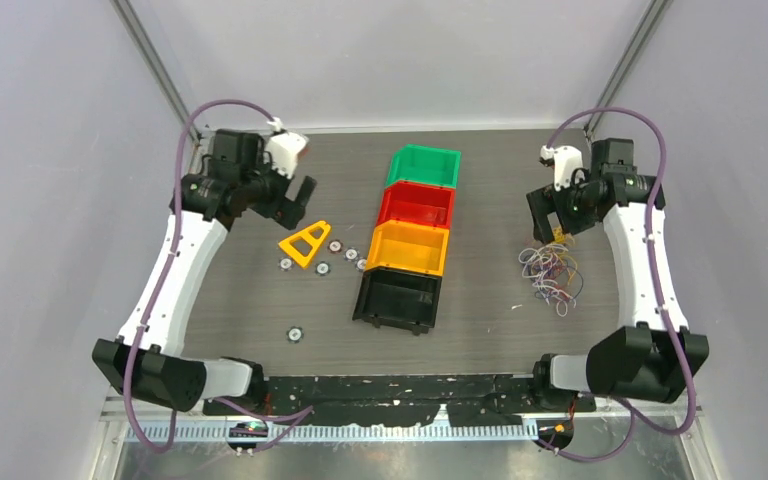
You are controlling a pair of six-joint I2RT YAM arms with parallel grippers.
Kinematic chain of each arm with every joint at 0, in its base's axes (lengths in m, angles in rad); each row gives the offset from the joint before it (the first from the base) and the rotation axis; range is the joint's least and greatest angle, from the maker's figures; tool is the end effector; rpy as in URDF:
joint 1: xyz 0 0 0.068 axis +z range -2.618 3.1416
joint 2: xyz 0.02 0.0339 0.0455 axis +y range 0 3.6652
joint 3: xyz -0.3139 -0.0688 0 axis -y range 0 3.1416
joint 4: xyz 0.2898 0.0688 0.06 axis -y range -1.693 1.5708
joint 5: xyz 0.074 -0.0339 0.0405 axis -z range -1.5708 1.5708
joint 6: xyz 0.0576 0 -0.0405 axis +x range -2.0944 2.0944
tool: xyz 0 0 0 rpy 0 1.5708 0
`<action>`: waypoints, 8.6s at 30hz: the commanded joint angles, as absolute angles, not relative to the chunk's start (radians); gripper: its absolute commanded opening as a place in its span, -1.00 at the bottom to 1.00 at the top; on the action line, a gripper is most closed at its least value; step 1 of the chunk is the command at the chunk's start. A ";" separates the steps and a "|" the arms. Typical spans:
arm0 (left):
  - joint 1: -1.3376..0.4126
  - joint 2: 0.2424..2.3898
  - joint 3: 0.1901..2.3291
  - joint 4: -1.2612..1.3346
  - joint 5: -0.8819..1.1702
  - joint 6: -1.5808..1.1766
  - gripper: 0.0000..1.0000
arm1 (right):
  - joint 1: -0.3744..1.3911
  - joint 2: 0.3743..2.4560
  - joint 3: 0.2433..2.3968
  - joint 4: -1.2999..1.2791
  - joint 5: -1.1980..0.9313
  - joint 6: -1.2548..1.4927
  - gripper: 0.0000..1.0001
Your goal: Untangle the cables
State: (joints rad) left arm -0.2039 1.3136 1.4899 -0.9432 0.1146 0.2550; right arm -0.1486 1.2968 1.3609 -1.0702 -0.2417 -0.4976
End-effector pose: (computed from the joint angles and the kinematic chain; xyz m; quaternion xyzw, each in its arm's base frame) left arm 0.3017 -0.0691 0.4359 0.2308 0.8896 -0.0427 0.3918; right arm 0.2888 -0.0293 0.3844 -0.1986 0.9331 0.0220 0.2990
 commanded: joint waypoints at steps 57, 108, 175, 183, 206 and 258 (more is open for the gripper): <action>-0.885 2.056 1.826 0.016 0.662 0.076 -1.00 | -0.298 1.353 1.852 -1.333 -0.738 -0.640 -0.79; -0.845 1.985 1.772 0.360 0.729 -0.579 -1.00 | -0.275 1.208 1.000 -0.466 -0.971 -0.017 0.90; -0.865 2.067 2.030 -0.007 0.977 -0.273 -0.98 | -0.342 1.213 1.425 -1.000 -0.959 -0.495 0.91; -0.860 2.048 2.024 0.110 1.047 -0.344 -0.97 | -0.225 1.190 1.318 -0.935 -0.865 -0.577 0.93; -0.710 1.665 1.511 0.044 0.754 0.080 0.85 | -0.514 1.250 1.521 -1.001 -1.125 -0.353 -0.89; -0.819 1.861 1.572 0.245 0.683 0.055 0.95 | -0.679 1.159 1.484 0.630 -1.374 1.283 -0.89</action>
State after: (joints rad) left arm -0.7837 1.7893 1.4425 0.1493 0.6830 0.1322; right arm -0.6849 1.2060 1.4879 0.5457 -1.3533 1.2369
